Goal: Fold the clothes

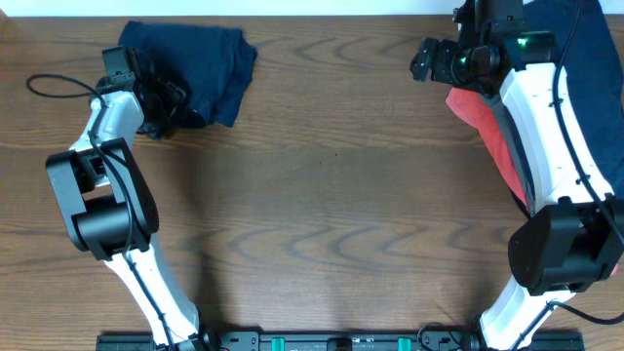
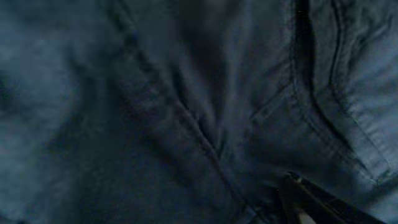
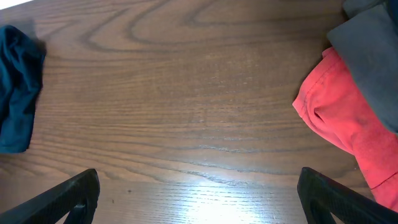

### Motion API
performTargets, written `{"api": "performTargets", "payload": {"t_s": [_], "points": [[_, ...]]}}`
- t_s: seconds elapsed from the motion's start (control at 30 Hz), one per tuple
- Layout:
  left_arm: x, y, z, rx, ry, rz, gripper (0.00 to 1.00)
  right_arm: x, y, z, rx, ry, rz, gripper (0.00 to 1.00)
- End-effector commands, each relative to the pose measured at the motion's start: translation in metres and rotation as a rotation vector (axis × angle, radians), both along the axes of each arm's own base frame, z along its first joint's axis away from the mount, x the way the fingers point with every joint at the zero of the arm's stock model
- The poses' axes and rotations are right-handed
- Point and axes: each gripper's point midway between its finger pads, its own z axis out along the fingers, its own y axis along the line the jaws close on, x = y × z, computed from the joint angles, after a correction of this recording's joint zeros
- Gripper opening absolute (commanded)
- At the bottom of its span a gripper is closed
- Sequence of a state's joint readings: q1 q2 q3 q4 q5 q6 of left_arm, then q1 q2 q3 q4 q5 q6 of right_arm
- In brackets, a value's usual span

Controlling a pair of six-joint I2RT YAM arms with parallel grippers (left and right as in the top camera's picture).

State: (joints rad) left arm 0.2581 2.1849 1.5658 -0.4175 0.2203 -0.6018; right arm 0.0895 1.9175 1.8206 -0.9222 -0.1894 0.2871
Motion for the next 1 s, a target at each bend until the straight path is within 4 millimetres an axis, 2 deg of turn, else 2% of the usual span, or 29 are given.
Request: {"api": "performTargets", "payload": {"t_s": [0.0,0.13,0.27,0.33,0.57,0.77,0.9,0.97], "points": [[-0.005,0.005,-0.002,0.114,0.016,-0.144,0.86,0.001,0.004,0.000,-0.010,-0.006,0.016,0.99],[-0.004,0.005,-0.001,0.167,0.009,-0.250,0.86,0.001,0.004,0.000,-0.010,-0.005,0.016,0.99],[-0.001,-0.006,0.007,0.226,-0.041,-0.495,0.90,0.001,0.004,-0.001,-0.010,-0.005,0.016,0.99],[-0.003,-0.007,0.013,0.255,-0.046,-0.556,0.90,0.001,0.004,-0.002,-0.010,-0.001,0.016,0.99],[-0.001,-0.007,0.054,0.356,-0.115,-0.661,0.90,0.001,0.004,-0.005,-0.011,0.006,0.017,0.99],[-0.008,-0.018,0.084,0.415,-0.141,-0.758,0.90,0.001,0.004,-0.008,-0.011,0.013,0.017,0.99],[-0.011,-0.036,0.086,0.416,-0.138,-0.811,0.90,0.001,0.004,-0.008,-0.011,0.013,0.017,0.99],[-0.009,-0.048,0.079,0.424,-0.134,-0.866,0.90,0.001,0.005,-0.008,-0.011,0.011,0.019,0.99]]}}
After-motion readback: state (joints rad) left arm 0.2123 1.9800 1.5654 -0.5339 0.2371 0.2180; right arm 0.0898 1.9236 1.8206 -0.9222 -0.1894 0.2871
